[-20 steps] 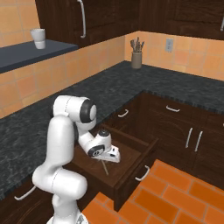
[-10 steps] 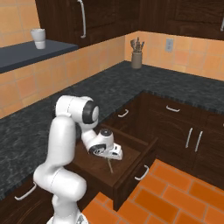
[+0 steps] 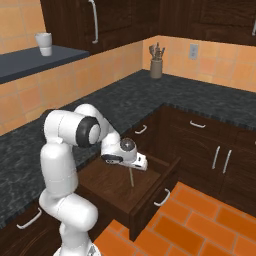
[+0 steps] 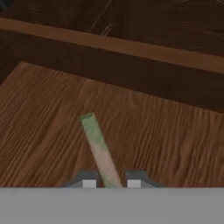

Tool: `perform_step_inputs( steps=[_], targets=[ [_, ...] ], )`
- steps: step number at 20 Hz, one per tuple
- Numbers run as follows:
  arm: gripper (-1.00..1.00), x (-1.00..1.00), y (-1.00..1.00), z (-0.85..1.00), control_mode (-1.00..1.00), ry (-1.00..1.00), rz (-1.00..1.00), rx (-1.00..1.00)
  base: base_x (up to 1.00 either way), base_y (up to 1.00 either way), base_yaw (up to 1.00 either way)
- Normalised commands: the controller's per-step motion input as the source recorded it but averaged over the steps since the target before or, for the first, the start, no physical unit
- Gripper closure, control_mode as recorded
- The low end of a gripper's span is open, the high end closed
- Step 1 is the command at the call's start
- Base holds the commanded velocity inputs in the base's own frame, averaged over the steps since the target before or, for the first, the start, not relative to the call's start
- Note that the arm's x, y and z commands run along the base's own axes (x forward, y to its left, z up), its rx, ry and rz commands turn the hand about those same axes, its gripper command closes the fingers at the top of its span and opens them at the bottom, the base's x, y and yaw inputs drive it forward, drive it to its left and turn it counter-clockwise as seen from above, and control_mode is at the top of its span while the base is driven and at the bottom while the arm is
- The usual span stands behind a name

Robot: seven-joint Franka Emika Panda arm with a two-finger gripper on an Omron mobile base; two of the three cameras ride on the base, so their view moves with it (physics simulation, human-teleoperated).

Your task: Take a straw from the drawer in front and place it inside the glass cup on the dining counter.

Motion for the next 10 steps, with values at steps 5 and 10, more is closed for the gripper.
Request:
perform_step_inputs(
  steps=[5,10],
  targets=[
    [1.00,-0.60,-0.09,1.00,-1.00,-0.34,0.00,0.07,0.00,0.00,0.00],
    [1.00,-0.24,0.00,1.00,-1.00,-0.24,-0.03,0.04,0.00,0.00,0.00]
  ],
)
